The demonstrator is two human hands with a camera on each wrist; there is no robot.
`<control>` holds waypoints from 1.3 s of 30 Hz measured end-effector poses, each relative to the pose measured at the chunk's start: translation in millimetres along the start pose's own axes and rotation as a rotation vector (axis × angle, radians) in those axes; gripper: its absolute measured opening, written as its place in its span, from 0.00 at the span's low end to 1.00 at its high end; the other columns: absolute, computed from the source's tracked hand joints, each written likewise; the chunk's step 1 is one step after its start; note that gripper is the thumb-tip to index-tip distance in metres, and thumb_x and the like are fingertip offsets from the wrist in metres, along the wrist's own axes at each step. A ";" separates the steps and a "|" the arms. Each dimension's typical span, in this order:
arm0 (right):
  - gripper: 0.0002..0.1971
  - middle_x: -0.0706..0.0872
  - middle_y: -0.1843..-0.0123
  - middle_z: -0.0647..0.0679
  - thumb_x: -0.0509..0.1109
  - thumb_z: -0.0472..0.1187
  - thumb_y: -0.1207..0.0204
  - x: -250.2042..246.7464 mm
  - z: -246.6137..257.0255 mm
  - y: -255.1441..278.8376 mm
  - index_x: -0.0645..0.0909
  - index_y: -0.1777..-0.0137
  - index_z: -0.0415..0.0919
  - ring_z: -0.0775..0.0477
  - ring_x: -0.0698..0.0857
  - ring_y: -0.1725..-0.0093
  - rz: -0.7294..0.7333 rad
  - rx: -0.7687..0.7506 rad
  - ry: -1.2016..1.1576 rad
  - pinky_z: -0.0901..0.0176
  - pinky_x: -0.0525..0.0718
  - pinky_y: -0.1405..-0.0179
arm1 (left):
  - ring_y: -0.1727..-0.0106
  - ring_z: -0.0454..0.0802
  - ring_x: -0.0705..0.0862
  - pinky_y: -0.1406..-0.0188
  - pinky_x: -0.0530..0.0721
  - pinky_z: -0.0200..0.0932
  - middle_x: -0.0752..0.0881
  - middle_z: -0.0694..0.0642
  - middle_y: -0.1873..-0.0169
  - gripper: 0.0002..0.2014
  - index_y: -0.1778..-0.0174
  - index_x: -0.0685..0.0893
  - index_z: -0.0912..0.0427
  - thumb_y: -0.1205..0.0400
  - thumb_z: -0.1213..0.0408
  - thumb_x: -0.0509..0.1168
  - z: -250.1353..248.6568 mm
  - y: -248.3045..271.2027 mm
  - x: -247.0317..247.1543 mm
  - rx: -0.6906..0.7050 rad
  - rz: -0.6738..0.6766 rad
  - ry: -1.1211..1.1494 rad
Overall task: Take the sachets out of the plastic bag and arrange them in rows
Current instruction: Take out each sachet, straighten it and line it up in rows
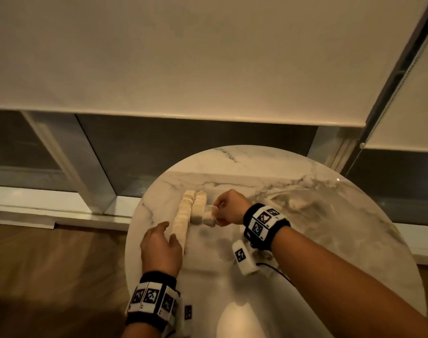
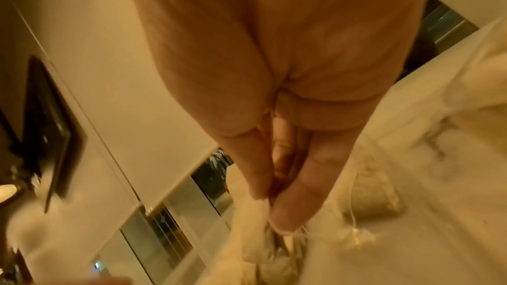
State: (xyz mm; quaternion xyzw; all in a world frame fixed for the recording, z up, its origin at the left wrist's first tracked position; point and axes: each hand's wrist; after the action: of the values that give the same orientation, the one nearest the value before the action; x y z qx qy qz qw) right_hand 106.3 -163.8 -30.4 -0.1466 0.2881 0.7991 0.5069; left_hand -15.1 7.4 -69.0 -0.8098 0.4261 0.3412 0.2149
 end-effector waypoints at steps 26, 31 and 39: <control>0.17 0.93 0.50 0.44 0.85 0.46 0.32 39.9 20.8 -66.5 0.90 0.46 0.40 0.45 0.90 0.49 0.035 0.108 0.473 0.49 0.91 0.46 | 0.39 0.58 0.85 0.35 0.82 0.49 0.87 0.61 0.40 0.20 0.30 0.83 0.59 0.17 0.74 0.62 20.4 -4.6 -7.5 -0.093 0.067 0.147; 0.08 0.92 0.57 0.40 0.78 0.40 0.24 0.8 26.4 -19.3 0.86 0.47 0.41 0.45 0.91 0.66 -0.112 0.078 0.062 0.53 0.93 0.63 | 0.42 0.57 0.85 0.37 0.82 0.49 0.88 0.58 0.42 0.18 0.32 0.84 0.57 0.19 0.67 0.68 24.4 -6.5 -9.1 -0.089 0.051 0.156; 0.03 0.89 0.60 0.41 0.75 0.37 0.20 -65.0 -36.4 101.2 0.86 0.49 0.38 0.48 0.85 0.68 -0.377 0.030 -0.371 0.55 0.82 0.70 | 0.60 0.50 0.85 0.52 0.85 0.47 0.88 0.46 0.60 0.05 0.51 0.88 0.48 0.21 0.59 0.71 -24.7 19.0 -14.7 0.156 -0.016 0.149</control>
State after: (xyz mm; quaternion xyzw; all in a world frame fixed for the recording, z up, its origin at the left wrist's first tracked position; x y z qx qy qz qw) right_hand 42.5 -265.5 6.6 -0.0413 0.1697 0.6995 0.6930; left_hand -27.8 -10.8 -42.7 -0.8170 0.4600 0.2441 0.2478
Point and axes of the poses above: each hand's wrist, its own y-axis away from the middle knuckle, its own x-axis out of the palm, z = x × y
